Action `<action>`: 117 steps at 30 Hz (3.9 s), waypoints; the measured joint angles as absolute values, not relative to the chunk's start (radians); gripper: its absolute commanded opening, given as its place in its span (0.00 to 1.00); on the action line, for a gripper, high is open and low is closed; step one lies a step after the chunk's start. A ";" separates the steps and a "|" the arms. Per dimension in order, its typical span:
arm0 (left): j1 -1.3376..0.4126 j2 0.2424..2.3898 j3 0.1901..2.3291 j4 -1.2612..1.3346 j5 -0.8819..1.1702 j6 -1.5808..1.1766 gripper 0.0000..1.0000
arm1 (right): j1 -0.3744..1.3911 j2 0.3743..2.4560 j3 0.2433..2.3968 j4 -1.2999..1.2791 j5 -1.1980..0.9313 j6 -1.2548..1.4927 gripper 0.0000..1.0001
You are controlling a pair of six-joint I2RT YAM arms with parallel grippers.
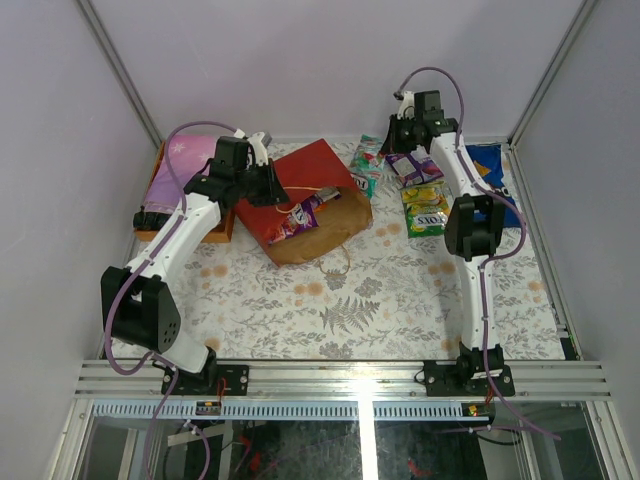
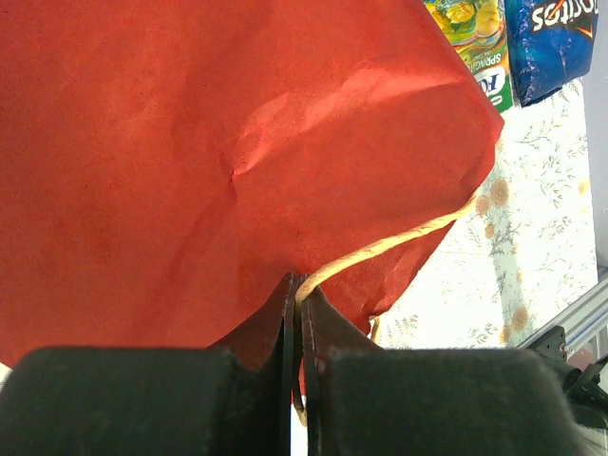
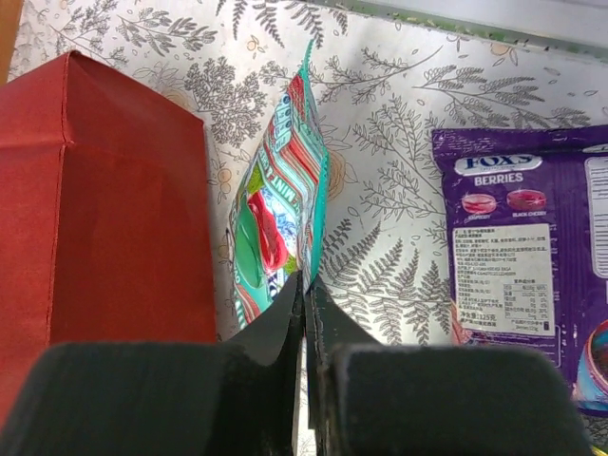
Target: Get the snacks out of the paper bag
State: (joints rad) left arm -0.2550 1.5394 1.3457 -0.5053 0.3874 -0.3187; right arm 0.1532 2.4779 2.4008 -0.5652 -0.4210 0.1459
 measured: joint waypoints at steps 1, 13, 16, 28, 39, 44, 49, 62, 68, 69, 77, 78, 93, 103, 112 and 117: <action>-0.255 1.539 1.346 -0.505 0.388 -0.319 0.00 | 0.157 2.476 2.405 -0.570 -0.405 0.134 0.00; -0.255 1.540 1.346 -0.505 0.384 -0.319 0.00 | 0.162 2.474 2.427 -0.626 -0.058 -0.047 0.01; -0.255 1.540 1.346 -0.506 0.378 -0.319 0.00 | 0.161 2.474 2.427 -0.622 0.028 -0.088 0.00; -0.255 1.545 1.346 -0.508 0.354 -0.319 0.00 | 0.161 2.474 2.426 -0.582 0.164 -0.222 0.00; -0.255 1.554 1.346 -0.509 0.339 -0.316 0.00 | 0.246 2.231 2.250 -0.525 -0.207 -0.119 0.00; -0.255 1.544 1.346 -0.509 0.323 -0.310 0.00 | 0.293 2.018 2.217 -0.341 -0.404 0.070 0.00; -0.255 1.526 1.346 -0.509 0.321 -0.308 0.00 | 0.281 1.930 2.260 -0.049 -0.625 0.406 0.00; -0.262 1.495 1.346 -0.509 0.326 -0.308 0.00 | 0.348 2.225 2.214 0.274 -0.873 1.015 0.00; -0.263 1.494 1.346 -0.512 0.326 -0.308 0.00 | 0.355 2.339 2.154 -0.009 -0.858 0.881 0.00; -0.263 1.494 1.346 -0.512 0.326 -0.308 0.00 | 0.355 2.340 2.155 -0.073 -0.840 0.836 0.00; -0.263 1.494 1.346 -0.518 0.325 -0.308 0.00 | 0.354 2.304 2.262 -0.410 -0.658 0.521 0.00; -0.263 1.494 1.346 -0.518 0.325 -0.308 0.00 | 0.354 2.289 2.265 -0.447 -0.620 0.480 0.00; -0.263 1.494 1.346 -0.535 0.318 -0.302 0.00 | 0.354 2.254 2.231 -0.727 -0.149 0.041 0.00; -0.263 1.494 1.346 -0.536 0.297 -0.297 0.00 | 0.352 2.264 2.062 -0.707 -0.028 -0.012 0.00; -0.263 1.494 1.346 -0.538 0.267 -0.290 0.00 | 0.345 2.282 1.959 -0.659 0.015 0.005 0.15; -0.263 1.494 1.346 -0.540 0.248 -0.282 0.00 | 0.344 2.264 1.854 -0.622 -0.021 0.093 1.00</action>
State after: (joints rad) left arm -0.2626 1.4937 1.3457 -0.5400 0.2478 -0.2825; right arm 0.3443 2.2639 1.8542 -0.6216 -0.0212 0.0925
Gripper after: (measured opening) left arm 0.003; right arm 0.711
